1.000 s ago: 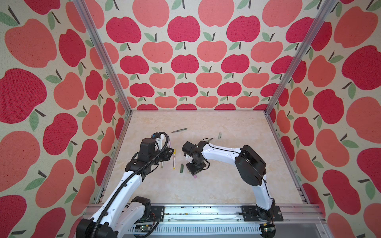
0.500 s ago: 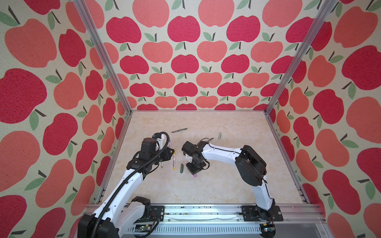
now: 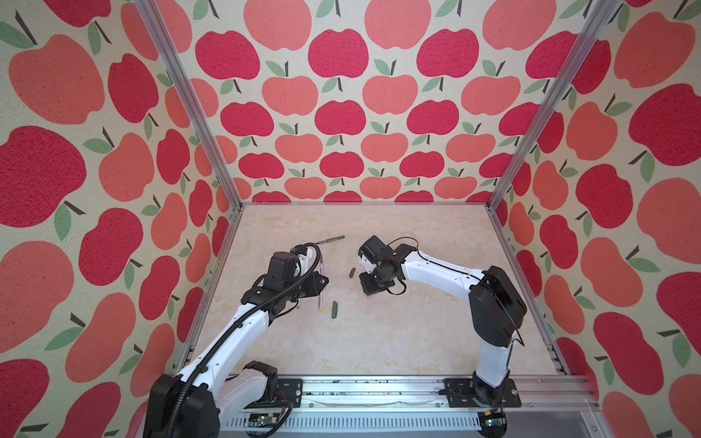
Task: Insert the pens into the pen caps
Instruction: 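Lift the pink cap and carry it above the pen nib held by left gripper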
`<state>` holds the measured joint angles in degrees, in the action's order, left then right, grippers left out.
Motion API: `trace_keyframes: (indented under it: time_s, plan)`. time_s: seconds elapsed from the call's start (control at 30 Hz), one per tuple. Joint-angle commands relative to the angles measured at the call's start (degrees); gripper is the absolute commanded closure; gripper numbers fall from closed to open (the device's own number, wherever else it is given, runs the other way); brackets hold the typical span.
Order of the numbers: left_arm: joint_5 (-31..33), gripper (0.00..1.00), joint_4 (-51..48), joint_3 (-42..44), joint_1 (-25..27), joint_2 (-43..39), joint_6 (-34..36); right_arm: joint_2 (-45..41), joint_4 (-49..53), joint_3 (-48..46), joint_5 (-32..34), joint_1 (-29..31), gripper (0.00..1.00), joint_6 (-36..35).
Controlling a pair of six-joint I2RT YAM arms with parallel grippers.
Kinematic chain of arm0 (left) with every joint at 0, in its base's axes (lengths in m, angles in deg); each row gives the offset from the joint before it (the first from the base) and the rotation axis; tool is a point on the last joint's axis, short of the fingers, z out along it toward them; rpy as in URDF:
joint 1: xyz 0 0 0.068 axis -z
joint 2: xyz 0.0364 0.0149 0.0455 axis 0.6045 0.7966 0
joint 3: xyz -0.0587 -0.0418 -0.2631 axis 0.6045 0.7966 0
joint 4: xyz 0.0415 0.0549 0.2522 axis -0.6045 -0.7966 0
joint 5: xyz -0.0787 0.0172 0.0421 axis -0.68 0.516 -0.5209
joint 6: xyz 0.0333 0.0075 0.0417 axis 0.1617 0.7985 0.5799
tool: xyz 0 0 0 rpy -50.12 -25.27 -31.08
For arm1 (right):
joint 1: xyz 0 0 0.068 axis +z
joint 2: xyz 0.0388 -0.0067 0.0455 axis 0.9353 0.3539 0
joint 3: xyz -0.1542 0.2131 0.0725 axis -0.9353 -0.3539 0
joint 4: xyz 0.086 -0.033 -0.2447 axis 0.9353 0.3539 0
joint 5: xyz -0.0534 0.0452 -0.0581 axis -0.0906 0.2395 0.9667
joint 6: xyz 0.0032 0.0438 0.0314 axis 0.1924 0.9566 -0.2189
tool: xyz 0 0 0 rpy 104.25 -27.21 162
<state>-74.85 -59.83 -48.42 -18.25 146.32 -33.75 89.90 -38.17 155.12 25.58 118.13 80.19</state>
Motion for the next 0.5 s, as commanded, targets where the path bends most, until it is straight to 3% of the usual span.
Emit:
trace_keyframes:
  time_s: [0.0, 0.47]
  plan:
    - [-2.51, 0.99, 2.50, -1.94, 2.20, 1.06, 2.89, -3.74, -5.39, -1.37, -2.08, -2.41, 0.94, 4.18]
    - [-4.44, 1.00, 5.57, -2.70, 11.45, 7.77, 6.77, -8.21, -22.22, -0.04, -6.49, -7.64, 0.95, 12.73]
